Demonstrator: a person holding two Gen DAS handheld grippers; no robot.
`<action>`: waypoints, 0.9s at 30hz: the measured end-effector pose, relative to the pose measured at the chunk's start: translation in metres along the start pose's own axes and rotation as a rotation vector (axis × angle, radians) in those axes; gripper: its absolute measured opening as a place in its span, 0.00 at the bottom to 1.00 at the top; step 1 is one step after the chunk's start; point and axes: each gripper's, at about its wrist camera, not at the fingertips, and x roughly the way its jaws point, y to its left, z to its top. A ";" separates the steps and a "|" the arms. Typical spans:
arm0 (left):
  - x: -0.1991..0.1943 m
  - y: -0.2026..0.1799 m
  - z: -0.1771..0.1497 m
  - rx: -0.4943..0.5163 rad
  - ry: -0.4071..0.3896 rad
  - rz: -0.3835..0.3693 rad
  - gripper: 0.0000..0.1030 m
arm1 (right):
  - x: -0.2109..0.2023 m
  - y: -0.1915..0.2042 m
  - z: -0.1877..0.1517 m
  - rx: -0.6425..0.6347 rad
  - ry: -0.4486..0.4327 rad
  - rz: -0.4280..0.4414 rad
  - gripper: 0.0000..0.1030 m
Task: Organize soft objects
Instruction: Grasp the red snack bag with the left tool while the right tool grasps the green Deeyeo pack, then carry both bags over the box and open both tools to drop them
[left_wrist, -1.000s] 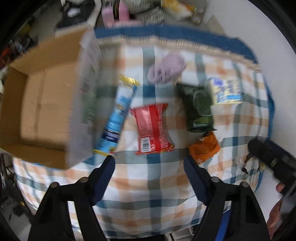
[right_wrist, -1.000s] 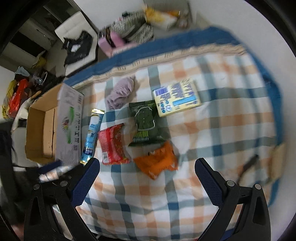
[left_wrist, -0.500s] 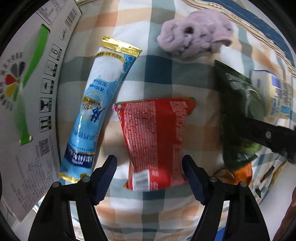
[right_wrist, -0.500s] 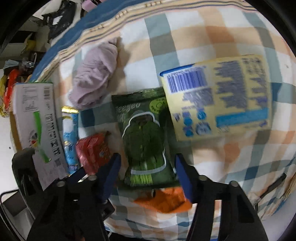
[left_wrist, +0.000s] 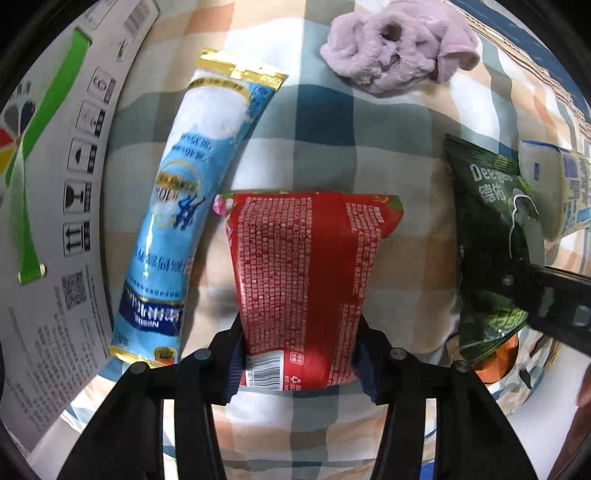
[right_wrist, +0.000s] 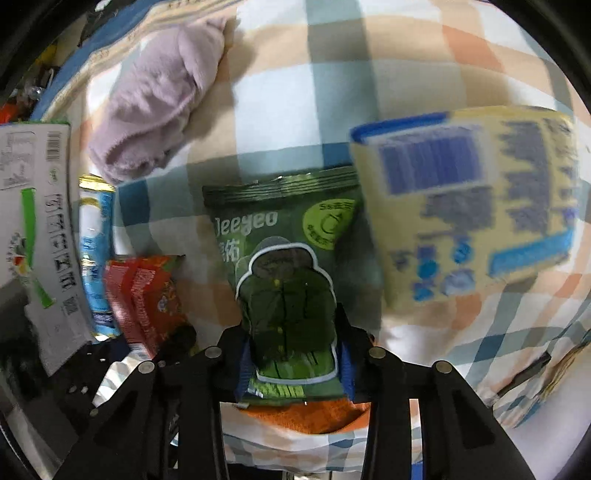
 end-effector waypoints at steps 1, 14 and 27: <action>0.001 -0.002 0.001 0.001 -0.001 0.002 0.46 | 0.006 0.003 0.001 0.002 0.006 -0.008 0.40; -0.024 -0.025 0.002 0.016 -0.020 0.017 0.43 | -0.005 0.002 -0.013 0.000 -0.024 -0.032 0.35; -0.106 -0.014 -0.041 0.061 -0.126 -0.017 0.42 | -0.049 0.016 -0.103 -0.011 -0.122 0.037 0.34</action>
